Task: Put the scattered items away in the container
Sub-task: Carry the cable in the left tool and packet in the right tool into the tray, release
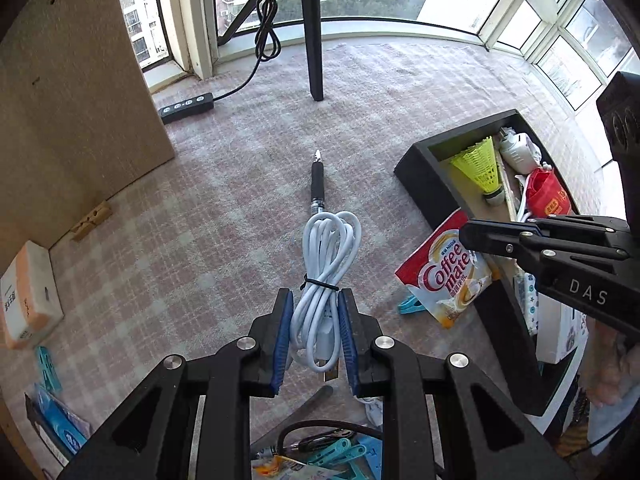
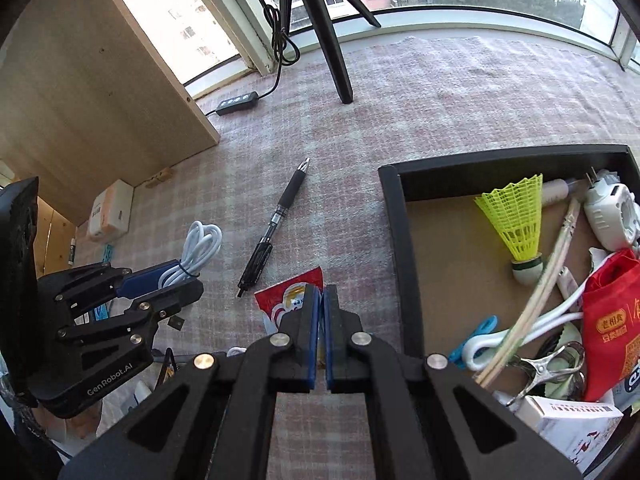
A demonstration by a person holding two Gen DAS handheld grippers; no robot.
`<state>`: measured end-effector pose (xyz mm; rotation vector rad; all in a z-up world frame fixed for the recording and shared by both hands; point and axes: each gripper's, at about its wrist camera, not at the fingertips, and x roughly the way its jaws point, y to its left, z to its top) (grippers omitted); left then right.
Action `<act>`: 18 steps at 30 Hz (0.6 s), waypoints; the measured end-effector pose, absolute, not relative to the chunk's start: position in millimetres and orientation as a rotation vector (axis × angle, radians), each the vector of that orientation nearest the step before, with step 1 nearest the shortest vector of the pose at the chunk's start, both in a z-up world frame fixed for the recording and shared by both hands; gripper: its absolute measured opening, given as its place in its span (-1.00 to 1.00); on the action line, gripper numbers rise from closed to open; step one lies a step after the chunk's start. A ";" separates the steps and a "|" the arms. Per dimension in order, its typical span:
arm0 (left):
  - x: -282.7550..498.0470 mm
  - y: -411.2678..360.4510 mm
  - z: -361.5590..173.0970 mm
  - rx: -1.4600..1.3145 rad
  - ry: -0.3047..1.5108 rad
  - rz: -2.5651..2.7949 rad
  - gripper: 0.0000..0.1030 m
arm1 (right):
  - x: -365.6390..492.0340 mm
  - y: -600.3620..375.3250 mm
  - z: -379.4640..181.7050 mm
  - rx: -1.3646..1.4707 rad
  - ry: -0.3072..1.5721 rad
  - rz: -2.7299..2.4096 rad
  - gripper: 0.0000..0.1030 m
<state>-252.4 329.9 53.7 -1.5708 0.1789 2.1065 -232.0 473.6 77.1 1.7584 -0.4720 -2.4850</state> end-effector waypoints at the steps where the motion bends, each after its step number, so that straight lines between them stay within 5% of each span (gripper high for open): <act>1: -248.4 332.3 60.9 -1.557 0.178 2.102 -0.58 | -228.0 478.7 83.0 1.745 -0.480 -2.503 -0.95; 18: -196.7 476.1 118.9 -1.365 0.232 1.964 -0.58 | -133.8 626.4 136.3 1.671 -0.739 -2.825 -0.95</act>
